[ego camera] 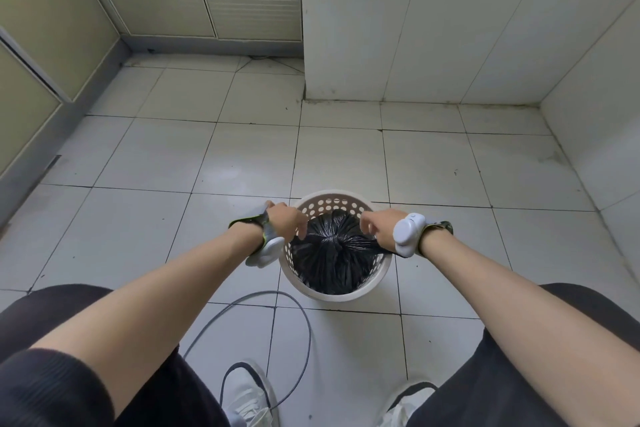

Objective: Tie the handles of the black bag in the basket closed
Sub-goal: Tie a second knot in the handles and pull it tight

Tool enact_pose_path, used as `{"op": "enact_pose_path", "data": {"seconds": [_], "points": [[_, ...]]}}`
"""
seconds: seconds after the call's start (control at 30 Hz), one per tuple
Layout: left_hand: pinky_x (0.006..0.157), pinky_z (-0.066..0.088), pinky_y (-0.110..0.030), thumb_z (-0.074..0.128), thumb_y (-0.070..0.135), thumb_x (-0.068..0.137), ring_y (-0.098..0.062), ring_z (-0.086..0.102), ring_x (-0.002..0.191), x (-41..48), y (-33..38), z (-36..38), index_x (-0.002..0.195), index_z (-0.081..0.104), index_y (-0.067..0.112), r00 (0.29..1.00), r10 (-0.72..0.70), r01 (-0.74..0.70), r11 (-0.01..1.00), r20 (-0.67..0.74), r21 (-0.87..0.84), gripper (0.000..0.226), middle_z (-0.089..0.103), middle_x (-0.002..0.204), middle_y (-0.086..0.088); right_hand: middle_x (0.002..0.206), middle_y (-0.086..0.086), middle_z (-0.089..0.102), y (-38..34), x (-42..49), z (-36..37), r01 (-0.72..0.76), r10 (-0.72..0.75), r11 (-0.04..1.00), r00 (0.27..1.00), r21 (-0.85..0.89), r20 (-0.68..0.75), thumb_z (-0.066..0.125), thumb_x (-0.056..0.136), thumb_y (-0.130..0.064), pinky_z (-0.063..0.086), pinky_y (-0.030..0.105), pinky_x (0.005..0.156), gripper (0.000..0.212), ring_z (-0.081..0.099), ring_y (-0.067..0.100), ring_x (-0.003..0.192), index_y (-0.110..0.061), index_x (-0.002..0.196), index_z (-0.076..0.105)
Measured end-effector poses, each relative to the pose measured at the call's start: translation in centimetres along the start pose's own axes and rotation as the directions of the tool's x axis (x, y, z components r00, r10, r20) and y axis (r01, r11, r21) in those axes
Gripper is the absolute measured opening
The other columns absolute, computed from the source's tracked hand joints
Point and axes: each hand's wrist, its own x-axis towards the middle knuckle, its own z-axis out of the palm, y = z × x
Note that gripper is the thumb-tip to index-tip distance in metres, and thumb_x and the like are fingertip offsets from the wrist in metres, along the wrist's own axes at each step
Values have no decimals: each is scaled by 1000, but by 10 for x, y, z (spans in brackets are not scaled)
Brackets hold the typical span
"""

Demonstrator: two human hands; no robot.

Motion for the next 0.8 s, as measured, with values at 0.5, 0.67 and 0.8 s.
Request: {"op": "enact_pose_path", "data": {"seconds": [0.5,0.67,0.8], "points": [[83,34,-27,45,-3,81,-24,56,110,8,16,-3,115,64,28,946,43,-20,997,321,-75,50,63,123,-3,133,-2,61,-17,9,-1,172,-162,985,957,-23,243,32,74,5,42,17,83,71,58,17,116,-35,126,60],[59,36,-14,56,9,84,-18,53,88,8,22,-11,112,67,18,963,41,18,976,265,-218,32,67,103,-6,92,-4,72,-24,15,-3,133,-124,991,967,-22,224,39,77,4,34,11,51,61,55,10,74,-32,117,68],[86,51,-27,66,17,77,-18,62,87,6,14,-4,98,70,19,992,40,4,934,118,-358,22,74,101,-3,109,-5,73,-27,11,-8,134,-133,991,984,-7,120,42,79,2,35,10,54,53,57,10,81,-30,111,70]]}}
